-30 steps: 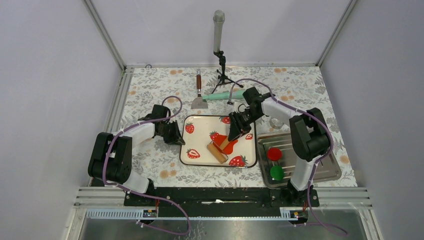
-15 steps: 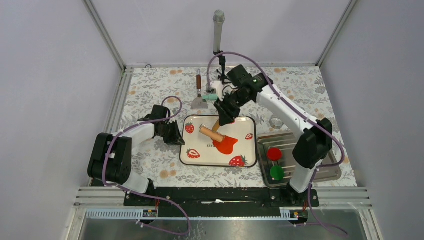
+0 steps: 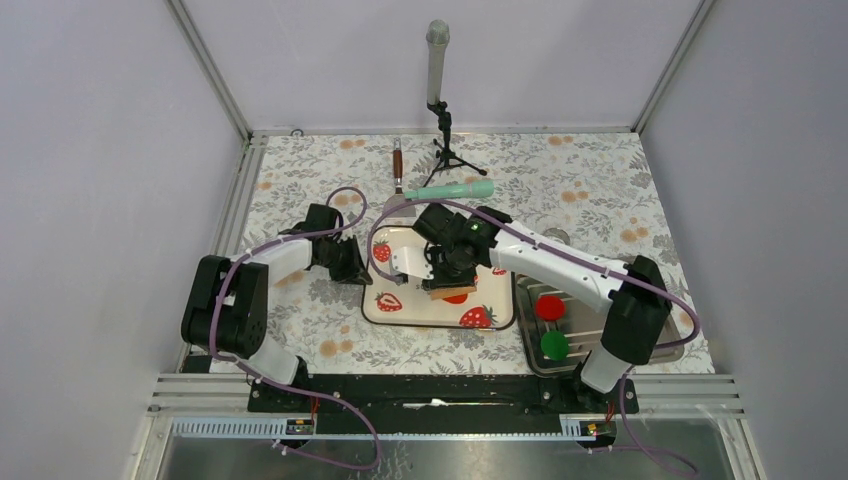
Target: Roll out the dumpling wrappers from the dough
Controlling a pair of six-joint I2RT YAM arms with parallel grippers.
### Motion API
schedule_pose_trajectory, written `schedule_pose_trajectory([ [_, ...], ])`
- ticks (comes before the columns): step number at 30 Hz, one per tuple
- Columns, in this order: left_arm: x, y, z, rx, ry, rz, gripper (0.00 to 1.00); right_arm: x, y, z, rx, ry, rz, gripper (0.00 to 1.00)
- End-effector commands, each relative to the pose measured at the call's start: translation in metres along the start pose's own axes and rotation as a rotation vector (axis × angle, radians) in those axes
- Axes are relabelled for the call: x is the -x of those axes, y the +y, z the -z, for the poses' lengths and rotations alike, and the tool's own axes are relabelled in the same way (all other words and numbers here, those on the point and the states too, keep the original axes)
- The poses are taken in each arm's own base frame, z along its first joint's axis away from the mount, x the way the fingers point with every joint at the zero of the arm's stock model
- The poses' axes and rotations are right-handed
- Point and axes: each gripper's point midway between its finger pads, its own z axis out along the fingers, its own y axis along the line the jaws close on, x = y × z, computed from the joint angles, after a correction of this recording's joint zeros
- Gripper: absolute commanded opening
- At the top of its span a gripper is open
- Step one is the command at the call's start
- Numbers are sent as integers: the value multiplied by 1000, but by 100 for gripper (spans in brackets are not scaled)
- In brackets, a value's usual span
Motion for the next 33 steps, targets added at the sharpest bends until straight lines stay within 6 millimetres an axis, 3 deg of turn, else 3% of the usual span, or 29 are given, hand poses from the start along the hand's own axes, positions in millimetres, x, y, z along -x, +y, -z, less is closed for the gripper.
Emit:
schedule_pose_trajectory([
  [1, 14, 2, -2, 18, -24, -17, 0, -5, -23, 8, -164, 3, 46, 0],
  [13, 8, 2, -4, 2, -10, -10, 0, -19, -6, -7, -193, -47, 22, 0],
  [21, 3, 0, -4, -19, -7, -18, 0, -49, 12, -54, -123, -57, -14, 0],
  [27, 1, -2, -3, -37, -5, -24, 0, -64, 1, -80, -106, -15, -36, 0],
  [33, -4, -5, -7, -56, 21, -33, 0, -58, -19, -86, -135, -18, -43, 0],
])
